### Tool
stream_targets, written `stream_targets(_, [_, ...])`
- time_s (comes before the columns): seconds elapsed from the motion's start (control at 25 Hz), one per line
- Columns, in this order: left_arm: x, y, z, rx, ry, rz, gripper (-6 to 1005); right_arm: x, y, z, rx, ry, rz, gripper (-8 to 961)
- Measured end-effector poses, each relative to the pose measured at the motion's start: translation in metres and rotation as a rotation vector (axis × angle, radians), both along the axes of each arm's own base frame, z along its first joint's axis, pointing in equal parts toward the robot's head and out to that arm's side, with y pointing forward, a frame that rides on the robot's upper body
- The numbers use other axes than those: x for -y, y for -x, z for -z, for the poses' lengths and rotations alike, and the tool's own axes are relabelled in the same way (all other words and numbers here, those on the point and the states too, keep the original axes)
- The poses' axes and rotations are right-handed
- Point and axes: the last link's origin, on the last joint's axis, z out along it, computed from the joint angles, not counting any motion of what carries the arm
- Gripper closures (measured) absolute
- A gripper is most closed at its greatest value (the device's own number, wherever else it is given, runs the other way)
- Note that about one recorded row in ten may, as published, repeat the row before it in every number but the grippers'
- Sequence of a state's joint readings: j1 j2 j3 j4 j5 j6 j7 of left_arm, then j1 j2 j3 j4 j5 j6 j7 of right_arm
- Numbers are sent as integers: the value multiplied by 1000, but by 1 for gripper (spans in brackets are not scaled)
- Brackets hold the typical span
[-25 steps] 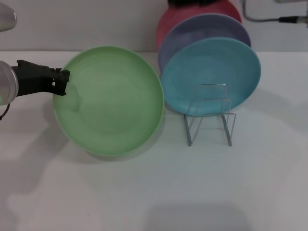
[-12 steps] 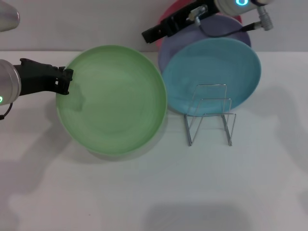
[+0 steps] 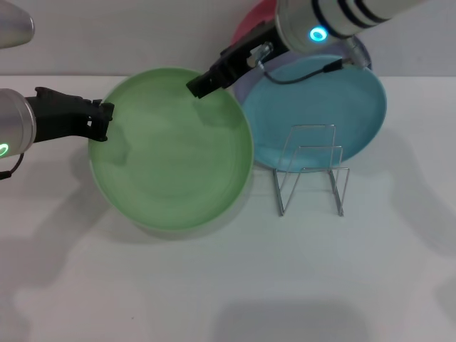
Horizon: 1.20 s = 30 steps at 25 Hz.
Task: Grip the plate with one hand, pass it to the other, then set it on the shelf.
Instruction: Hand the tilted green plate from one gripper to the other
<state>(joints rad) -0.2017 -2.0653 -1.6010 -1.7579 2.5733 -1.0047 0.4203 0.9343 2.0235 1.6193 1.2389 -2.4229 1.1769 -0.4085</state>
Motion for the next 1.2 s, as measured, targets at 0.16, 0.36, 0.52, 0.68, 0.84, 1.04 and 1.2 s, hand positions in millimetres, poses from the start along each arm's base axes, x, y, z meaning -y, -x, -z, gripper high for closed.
stream_targets(0.16, [0, 0, 1, 3, 2, 0, 935, -1, 0, 5, 7, 2, -9, 136])
stream_targets(0.36, [1, -1, 3, 4, 6, 4, 933, -3, -3, 11, 18, -1, -18, 136])
stream_targets(0.52, [1, -2, 2, 6, 3, 8, 931, -4, -5, 15, 22, 0, -15, 136])
stream_targets(0.68, [1, -2, 2, 7, 3, 9, 930, -5, -6, 18, 27, 6, -12, 135])
stream_targets(0.84, [1, -3, 3, 10, 4, 9, 928, -7, -5, 20, 33, 8, -13, 154])
stream_targets(1.04, [1, -3, 2, 11, 4, 10, 926, -7, -4, 20, 41, 8, -28, 298])
stream_targets(1.2, [1, -3, 2, 11, 4, 11, 924, -5, -5, 23, 61, 16, -45, 526])
